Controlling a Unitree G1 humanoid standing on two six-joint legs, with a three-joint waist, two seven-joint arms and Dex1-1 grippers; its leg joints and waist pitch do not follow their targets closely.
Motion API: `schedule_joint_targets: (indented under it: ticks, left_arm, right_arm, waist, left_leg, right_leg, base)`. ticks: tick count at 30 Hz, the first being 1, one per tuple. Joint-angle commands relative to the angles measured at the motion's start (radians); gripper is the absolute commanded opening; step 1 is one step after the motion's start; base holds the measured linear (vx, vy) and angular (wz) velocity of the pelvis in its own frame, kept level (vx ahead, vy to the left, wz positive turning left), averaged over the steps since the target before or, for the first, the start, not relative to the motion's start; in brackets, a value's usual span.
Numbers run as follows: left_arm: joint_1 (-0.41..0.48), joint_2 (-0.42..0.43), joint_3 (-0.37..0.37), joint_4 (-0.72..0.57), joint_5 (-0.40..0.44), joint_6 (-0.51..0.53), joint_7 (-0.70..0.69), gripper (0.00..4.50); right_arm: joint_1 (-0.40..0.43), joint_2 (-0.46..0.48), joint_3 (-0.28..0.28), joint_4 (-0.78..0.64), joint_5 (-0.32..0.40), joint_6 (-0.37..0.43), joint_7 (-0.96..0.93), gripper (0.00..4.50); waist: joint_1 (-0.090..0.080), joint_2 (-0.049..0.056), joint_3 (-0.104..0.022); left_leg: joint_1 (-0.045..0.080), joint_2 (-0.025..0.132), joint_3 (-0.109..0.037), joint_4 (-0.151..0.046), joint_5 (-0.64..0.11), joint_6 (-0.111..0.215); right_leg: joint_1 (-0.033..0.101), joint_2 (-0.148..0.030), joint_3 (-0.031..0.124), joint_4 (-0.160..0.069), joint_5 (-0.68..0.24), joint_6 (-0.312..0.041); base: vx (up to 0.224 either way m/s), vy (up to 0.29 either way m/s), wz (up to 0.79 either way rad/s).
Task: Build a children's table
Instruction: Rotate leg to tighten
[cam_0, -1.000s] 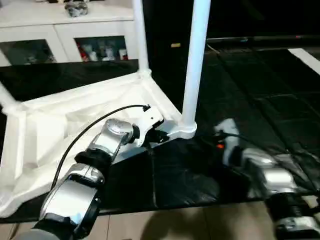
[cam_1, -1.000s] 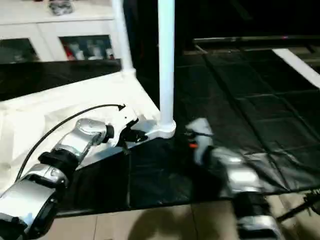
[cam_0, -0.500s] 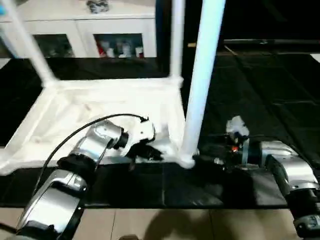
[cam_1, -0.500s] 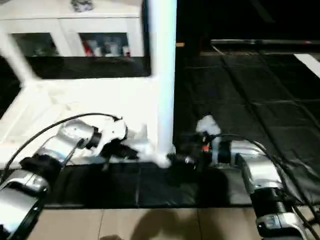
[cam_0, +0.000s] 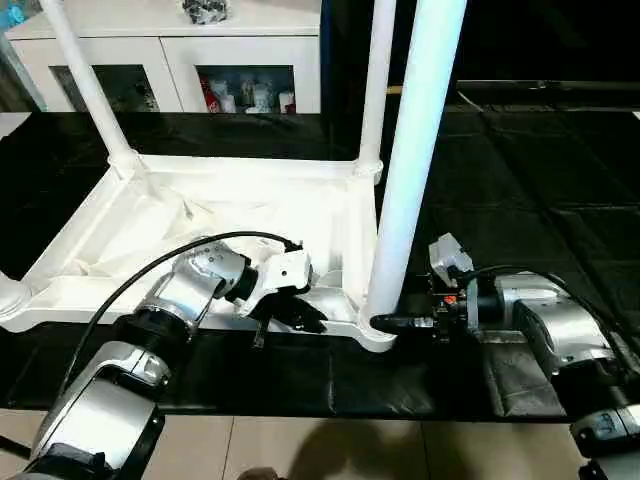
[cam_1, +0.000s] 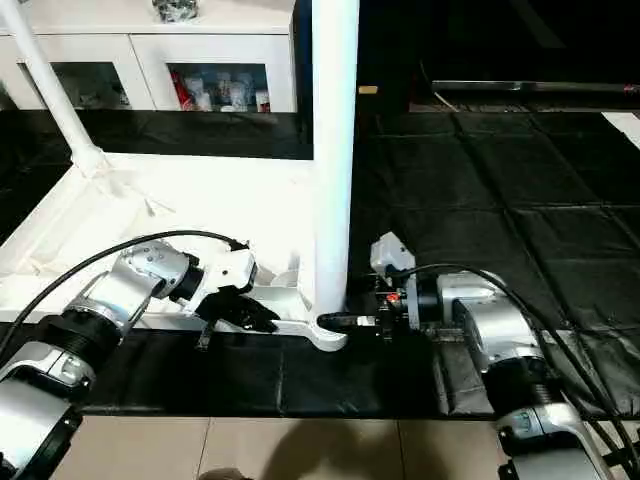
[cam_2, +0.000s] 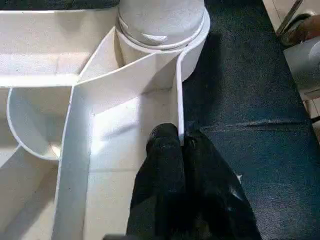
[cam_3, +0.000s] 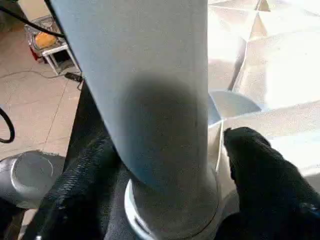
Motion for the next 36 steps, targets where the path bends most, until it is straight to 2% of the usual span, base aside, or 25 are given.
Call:
schedule_joint_targets:
  ticks: [1,2,12,23,25,26,27,28,30,32,34,35,36]
  left_arm:
    - [0.01,0.0,-0.039,-0.034,0.017,-0.009,-0.024,0.0]
    - [0.011,-0.001,-0.039,-0.034,0.019,-0.009,-0.019,0.0]
    - [0.013,-0.009,-0.039,-0.028,0.023,-0.001,0.003,0.0]
    - [0.004,-0.026,-0.023,-0.009,0.022,0.03,0.05,0.0]
    - [0.0,-0.033,-0.018,-0.001,0.023,0.04,0.065,0.0]
    - [-0.019,-0.06,-0.002,0.026,0.022,0.07,0.116,0.0]
    - [-0.02,-0.061,-0.001,0.028,0.021,0.072,0.119,0.0]
    - [-0.025,-0.07,0.004,0.036,0.02,0.083,0.134,0.0]
    - [-0.043,-0.098,0.021,0.062,0.02,0.116,0.198,0.0]
    - [-0.049,-0.11,0.028,0.072,0.019,0.132,0.223,0.0]
    - [-0.083,-0.17,0.066,0.113,0.01,0.213,0.353,0.0]
    - [-0.083,-0.17,0.066,0.113,0.01,0.213,0.353,0.0]
    - [-0.083,-0.17,0.066,0.113,0.01,0.213,0.353,0.0]
  right_arm:
    - [-0.013,0.004,0.007,0.013,-0.015,-0.014,0.012,3.05]
    - [-0.013,0.006,0.01,0.018,-0.019,-0.018,0.013,2.86]
    - [-0.019,0.008,0.023,0.041,-0.017,-0.021,0.023,2.17]
    - [0.002,0.028,0.023,0.014,-0.003,0.014,0.018,2.04]
    - [0.012,0.037,0.023,0.003,-0.003,0.028,-0.003,2.04]
    - [0.027,0.069,0.02,-0.002,-0.022,0.045,-0.089,2.04]
    - [0.027,0.07,0.02,-0.002,-0.024,0.045,-0.093,2.04]
    - [0.03,0.08,0.02,-0.001,-0.032,0.048,-0.121,2.04]
    - [0.025,0.123,0.005,0.016,-0.059,0.063,-0.246,2.03]
    - [0.02,0.147,-0.008,0.023,-0.064,0.081,-0.307,1.98]
    - [-0.012,0.257,-0.062,0.051,-0.071,0.155,-0.542,1.98]
    - [-0.012,0.257,-0.062,0.051,-0.071,0.155,-0.542,1.98]
    - [-0.012,0.257,-0.062,0.051,-0.071,0.155,-0.542,1.98]
  waist:
    - [-0.004,-0.016,-0.08]
    - [-0.004,-0.016,-0.082]
    - [-0.006,-0.012,-0.08]
    - [-0.007,-0.014,-0.08]
    - [-0.006,-0.013,-0.078]
    - [-0.009,-0.012,-0.075]
    - [-0.01,-0.011,-0.071]
    - [-0.014,-0.013,-0.069]
    - [-0.027,-0.011,-0.06]
    - [-0.04,-0.009,-0.057]
    - [-0.061,-0.01,-0.051]
    - [-0.077,-0.008,-0.049]
    - [-0.083,-0.008,-0.051]
  left_leg:
    - [0.002,0.061,-0.017,-0.057,-0.034,0.103]
    - [0.001,0.061,-0.017,-0.057,-0.028,0.105]
    - [0.004,0.062,-0.019,-0.058,-0.05,0.096]
    - [0.004,0.062,-0.018,-0.056,-0.052,0.098]
    - [0.005,0.06,-0.018,-0.057,-0.064,0.094]
    - [0.004,0.059,-0.017,-0.059,-0.075,0.087]
    - [0.009,0.057,-0.016,-0.061,-0.098,0.077]
    - [0.01,0.055,-0.016,-0.063,-0.113,0.069]
    - [0.018,0.047,-0.017,-0.067,-0.175,0.036]
    - [0.028,0.04,-0.016,-0.064,-0.21,0.026]
    - [0.029,0.042,-0.023,-0.07,-0.247,0.014]
    - [0.036,0.039,-0.027,-0.067,-0.288,-0.002]
    - [0.039,0.036,-0.029,-0.064,-0.303,-0.002]
  right_leg:
    - [0.065,-0.091,0.079,-0.052,-0.202,-0.12]
    - [0.065,-0.091,0.078,-0.05,-0.194,-0.121]
    - [0.064,-0.089,0.078,-0.055,-0.224,-0.114]
    - [0.065,-0.089,0.079,-0.055,-0.22,-0.119]
    - [0.064,-0.09,0.078,-0.06,-0.246,-0.112]
    - [0.064,-0.088,0.078,-0.064,-0.272,-0.103]
    - [0.06,-0.087,0.076,-0.073,-0.311,-0.096]
    - [0.062,-0.087,0.075,-0.077,-0.339,-0.087]
    - [0.059,-0.085,0.066,-0.098,-0.465,-0.046]
    - [0.058,-0.087,0.055,-0.117,-0.551,-0.014]
    - [0.061,-0.081,0.044,-0.127,-0.577,0.007]
    - [0.059,-0.081,0.032,-0.134,-0.606,0.026]
    - [0.062,-0.083,0.025,-0.14,-0.616,0.038]
  base:
    - [0.0,0.0,0.0]
    - [0.0,0.0,0.0]
    - [0.0,0.0,0.0]
    - [0.0,0.0,0.0]
    - [0.0,0.0,0.0]
    - [0.0,0.0,0.0]
    - [0.0,0.0,0.0]
    - [0.0,0.0,0.0]
    - [0.0,0.0,0.0]
    - [-0.026,-0.002,0.0]
    - [0.0,0.0,0.0]
    - [0.0,0.0,0.0]
    - [0.0,0.0,0.0]
